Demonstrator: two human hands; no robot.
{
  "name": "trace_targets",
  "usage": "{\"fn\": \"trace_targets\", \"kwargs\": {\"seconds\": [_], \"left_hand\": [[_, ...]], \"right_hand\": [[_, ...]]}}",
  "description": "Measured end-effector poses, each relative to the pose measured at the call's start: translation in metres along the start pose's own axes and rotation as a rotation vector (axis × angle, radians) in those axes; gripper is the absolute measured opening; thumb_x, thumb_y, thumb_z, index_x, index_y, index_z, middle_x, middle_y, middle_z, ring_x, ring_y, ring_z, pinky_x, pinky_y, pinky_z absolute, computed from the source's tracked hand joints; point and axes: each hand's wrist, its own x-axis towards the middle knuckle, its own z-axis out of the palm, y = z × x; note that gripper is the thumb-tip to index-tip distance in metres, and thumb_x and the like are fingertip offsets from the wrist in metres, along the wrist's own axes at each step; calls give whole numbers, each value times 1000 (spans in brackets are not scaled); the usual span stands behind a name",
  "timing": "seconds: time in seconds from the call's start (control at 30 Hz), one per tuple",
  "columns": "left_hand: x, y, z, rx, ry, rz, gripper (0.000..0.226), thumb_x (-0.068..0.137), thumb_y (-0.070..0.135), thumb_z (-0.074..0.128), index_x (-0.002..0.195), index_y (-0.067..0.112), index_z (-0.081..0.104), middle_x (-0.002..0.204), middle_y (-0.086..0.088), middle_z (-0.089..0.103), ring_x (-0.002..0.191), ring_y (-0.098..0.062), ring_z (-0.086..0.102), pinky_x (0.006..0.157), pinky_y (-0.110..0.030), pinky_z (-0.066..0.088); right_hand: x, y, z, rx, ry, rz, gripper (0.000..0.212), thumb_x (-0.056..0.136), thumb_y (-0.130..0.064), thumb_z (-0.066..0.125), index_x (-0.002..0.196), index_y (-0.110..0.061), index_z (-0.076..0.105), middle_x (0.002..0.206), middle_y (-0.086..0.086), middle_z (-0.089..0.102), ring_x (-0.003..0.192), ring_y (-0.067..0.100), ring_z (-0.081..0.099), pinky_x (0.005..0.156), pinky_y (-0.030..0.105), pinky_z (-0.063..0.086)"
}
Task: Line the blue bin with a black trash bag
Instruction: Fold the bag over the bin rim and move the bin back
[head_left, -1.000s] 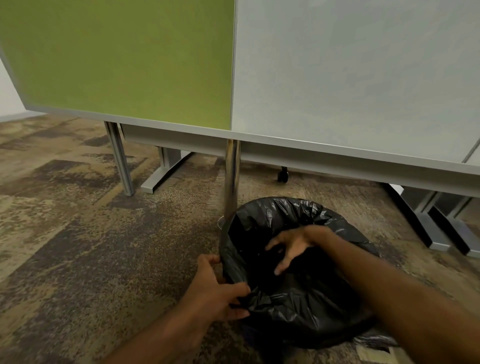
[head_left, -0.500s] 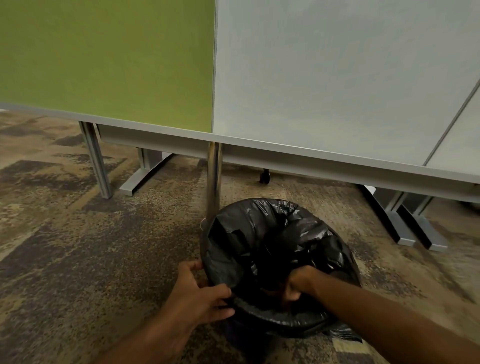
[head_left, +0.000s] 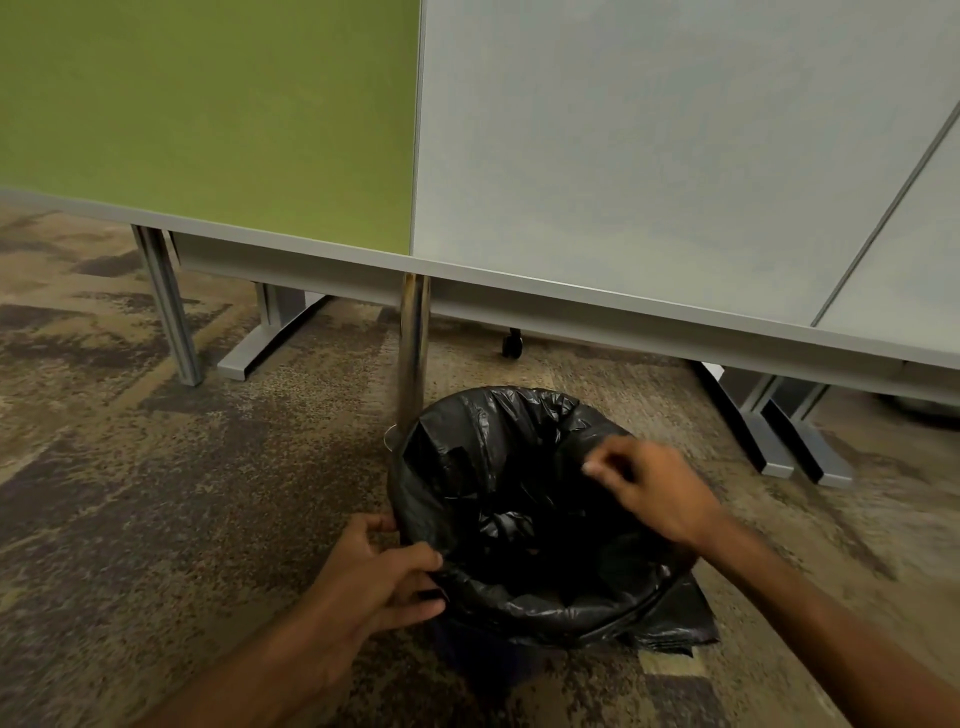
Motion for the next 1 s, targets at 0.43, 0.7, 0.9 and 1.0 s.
{"fn": "trace_targets", "kwargs": {"seconds": [0.43,0.7,0.9,1.0], "left_hand": [[-5,6,13,-51,20,-102,11,83,-1,57,89,6,51,89,-14,55,76,-30,64,58,-40,56],[-6,6,16,-90,43,-110,10,80,-1,57,80,7,51,76,-11,55,71,-27,64,58,-38,55],[-11,7,13,103,196,-58,24,77,32,65,88,11,61,88,-7,57,79,-23,55,67,-35,49],[-10,5,16,80,191,-164,57,72,53,69,109,13,52,100,-9,54,93,-28,52,78,-43,49]], "right_hand": [[-35,80,24,1097,337,903,14,92,-16,58,90,-5,66,71,11,69,57,22,64,52,30,52],[-55,87,48,1229,139,1037,27,96,-21,50,99,-1,67,101,23,70,88,35,67,75,45,55],[-65,67,26,926,600,979,30,98,-20,47,116,3,54,82,8,54,66,18,47,56,32,39],[-73,38,16,1005,474,959,46,93,-39,55,121,-4,47,93,7,55,78,21,53,65,35,45]]}}
